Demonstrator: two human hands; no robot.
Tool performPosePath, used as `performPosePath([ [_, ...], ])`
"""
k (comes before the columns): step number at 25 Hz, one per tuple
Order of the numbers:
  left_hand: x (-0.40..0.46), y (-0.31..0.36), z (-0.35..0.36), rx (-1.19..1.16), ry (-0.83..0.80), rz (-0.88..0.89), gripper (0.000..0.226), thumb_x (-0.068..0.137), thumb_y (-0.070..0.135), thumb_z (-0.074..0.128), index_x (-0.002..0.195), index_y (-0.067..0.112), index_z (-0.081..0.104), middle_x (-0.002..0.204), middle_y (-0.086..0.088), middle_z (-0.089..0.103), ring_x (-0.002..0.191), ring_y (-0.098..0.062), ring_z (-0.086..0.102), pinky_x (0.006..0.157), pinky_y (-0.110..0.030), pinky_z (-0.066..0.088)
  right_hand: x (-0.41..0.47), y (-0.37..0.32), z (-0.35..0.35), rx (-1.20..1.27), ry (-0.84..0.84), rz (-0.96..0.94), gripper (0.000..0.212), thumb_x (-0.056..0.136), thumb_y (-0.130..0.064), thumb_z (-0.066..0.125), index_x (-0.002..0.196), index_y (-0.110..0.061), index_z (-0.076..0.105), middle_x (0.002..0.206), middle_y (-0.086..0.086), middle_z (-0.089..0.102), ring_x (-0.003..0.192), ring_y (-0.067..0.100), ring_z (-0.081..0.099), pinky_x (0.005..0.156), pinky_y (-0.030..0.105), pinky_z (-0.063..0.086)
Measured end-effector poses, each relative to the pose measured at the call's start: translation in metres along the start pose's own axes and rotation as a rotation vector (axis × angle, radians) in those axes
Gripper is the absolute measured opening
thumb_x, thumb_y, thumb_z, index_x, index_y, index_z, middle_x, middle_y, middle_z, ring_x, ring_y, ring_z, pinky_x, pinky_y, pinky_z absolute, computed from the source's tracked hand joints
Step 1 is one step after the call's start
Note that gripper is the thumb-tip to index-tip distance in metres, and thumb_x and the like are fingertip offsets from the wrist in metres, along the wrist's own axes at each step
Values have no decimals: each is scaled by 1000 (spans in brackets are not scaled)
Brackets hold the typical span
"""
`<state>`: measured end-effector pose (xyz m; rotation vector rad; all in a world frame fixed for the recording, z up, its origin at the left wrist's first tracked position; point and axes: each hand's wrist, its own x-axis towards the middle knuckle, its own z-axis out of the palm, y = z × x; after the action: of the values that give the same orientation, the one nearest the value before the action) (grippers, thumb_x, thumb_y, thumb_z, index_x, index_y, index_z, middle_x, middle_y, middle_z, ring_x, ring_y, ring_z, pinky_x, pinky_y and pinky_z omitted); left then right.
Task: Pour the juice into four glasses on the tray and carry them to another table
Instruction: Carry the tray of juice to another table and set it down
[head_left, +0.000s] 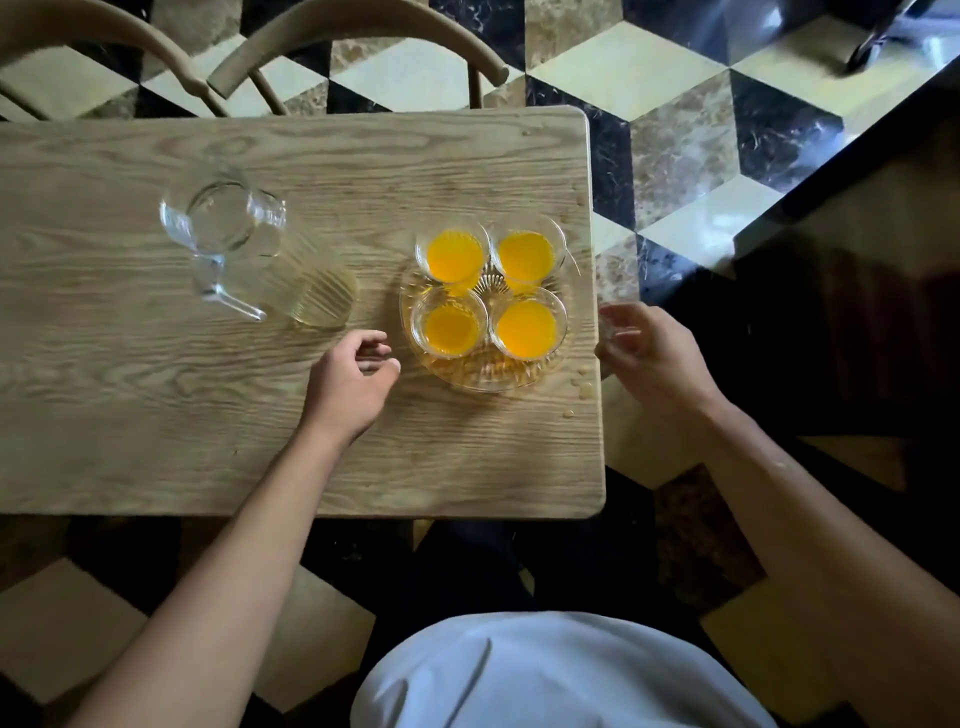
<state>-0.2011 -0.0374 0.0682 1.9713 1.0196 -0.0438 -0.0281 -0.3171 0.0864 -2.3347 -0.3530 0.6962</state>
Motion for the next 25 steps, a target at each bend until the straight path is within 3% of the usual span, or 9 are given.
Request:
performPosePath([
  [9, 56, -11, 20, -65, -55, -31, 46, 88, 7, 77, 132, 9, 65, 110, -4, 70, 92, -18, 70, 94, -37, 58, 39, 11, 31, 5, 42, 140, 45, 91, -21, 70, 135, -14, 61, 124, 5, 68, 100, 14, 67, 94, 34, 56],
  [12, 70, -11, 26, -70, -33, -41, 46, 89, 10, 78, 133, 11, 64, 113, -2, 70, 92, -17, 70, 94, -36, 58, 50, 16, 39, 28, 58, 196, 48, 94, -24, 69, 139, -12, 56, 120, -2, 63, 89, 1, 61, 70, 10, 53],
  [14, 78, -11, 28, -58, -15, -48, 46, 90, 12, 77, 134, 12, 65, 120, -3, 71, 97, -16, 71, 96, -36, 58, 57, 19, 44, 65, 75, 248, 49, 94, -26, 69, 140, -12, 53, 113, -6, 61, 81, -7, 57, 52, 4, 46],
  [19, 88, -6, 36, -39, -1, -62, 46, 92, 13, 75, 137, 9, 65, 116, 0, 71, 98, -13, 70, 96, -30, 56, 69, 19, 51, 71, 116, 291, 47, 94, -33, 67, 137, -15, 56, 94, -14, 61, 78, -7, 60, 61, 13, 48],
  [25, 97, -4, 38, -56, 24, -92, 39, 92, 10, 75, 131, 6, 69, 104, -1, 74, 91, -12, 70, 90, -26, 57, 78, 19, 54, 52, 164, 296, 31, 94, -34, 67, 119, -17, 70, 93, -8, 71, 79, 3, 66, 72, 26, 59],
])
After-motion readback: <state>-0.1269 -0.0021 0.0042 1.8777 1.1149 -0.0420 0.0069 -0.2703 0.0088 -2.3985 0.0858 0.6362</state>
